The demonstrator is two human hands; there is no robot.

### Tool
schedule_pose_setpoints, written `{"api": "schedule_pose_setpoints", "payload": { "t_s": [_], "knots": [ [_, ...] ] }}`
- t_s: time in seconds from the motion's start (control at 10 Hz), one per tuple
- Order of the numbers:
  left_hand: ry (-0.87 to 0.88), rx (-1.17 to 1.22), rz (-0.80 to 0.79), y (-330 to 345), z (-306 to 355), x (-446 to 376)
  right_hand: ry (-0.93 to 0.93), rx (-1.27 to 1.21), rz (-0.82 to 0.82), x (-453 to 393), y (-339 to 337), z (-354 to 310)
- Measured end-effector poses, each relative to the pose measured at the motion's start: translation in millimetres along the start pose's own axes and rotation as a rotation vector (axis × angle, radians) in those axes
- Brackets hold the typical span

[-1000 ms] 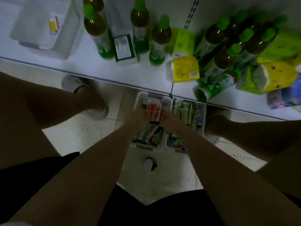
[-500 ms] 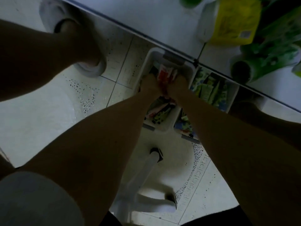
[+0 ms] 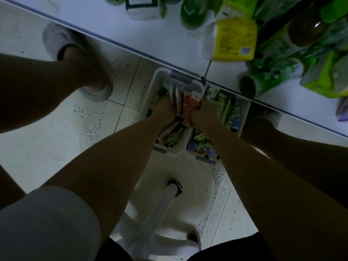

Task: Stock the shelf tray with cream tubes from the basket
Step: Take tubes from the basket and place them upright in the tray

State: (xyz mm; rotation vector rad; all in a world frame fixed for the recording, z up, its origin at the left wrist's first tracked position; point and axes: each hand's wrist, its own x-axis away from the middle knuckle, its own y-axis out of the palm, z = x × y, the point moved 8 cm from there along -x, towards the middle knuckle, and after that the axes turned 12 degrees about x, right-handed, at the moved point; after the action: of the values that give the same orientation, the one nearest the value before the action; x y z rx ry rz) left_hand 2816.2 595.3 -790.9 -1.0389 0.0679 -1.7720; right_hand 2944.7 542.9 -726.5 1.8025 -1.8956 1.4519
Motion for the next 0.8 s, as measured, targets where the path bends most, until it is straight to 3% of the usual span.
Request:
{"api": "schedule_pose_setpoints", "payload": {
  "t_s": [0.2, 0.4, 0.5, 0.7, 0.8],
  "knots": [
    [-0.083, 0.179, 0.046, -4.1, -12.1, -4.2, 0.094, -0.112, -0.043, -12.4, 2.1, 12.9],
    [0.046, 0.303, -0.056, -42.9, 32.3, 31.6, 0.064, -0.146, -0.159, 3.7, -23.6, -6.2],
    [0.147, 0.392, -0.149, -69.8, 70.1, 57.6, 0.012, -0.158, -0.087, 25.1, -50.1, -30.9],
    [0.158, 0.495, -0.213, -134.4, 140.4, 117.8, -0.228, -0.063, -0.014, 102.9, -109.3, -118.9],
    [0.282, 0.478, -0.266, -175.4, 191.7, 154.5, -0.377, -0.036, 0.062, 151.9, -151.3, -168.5]
  ]
}}
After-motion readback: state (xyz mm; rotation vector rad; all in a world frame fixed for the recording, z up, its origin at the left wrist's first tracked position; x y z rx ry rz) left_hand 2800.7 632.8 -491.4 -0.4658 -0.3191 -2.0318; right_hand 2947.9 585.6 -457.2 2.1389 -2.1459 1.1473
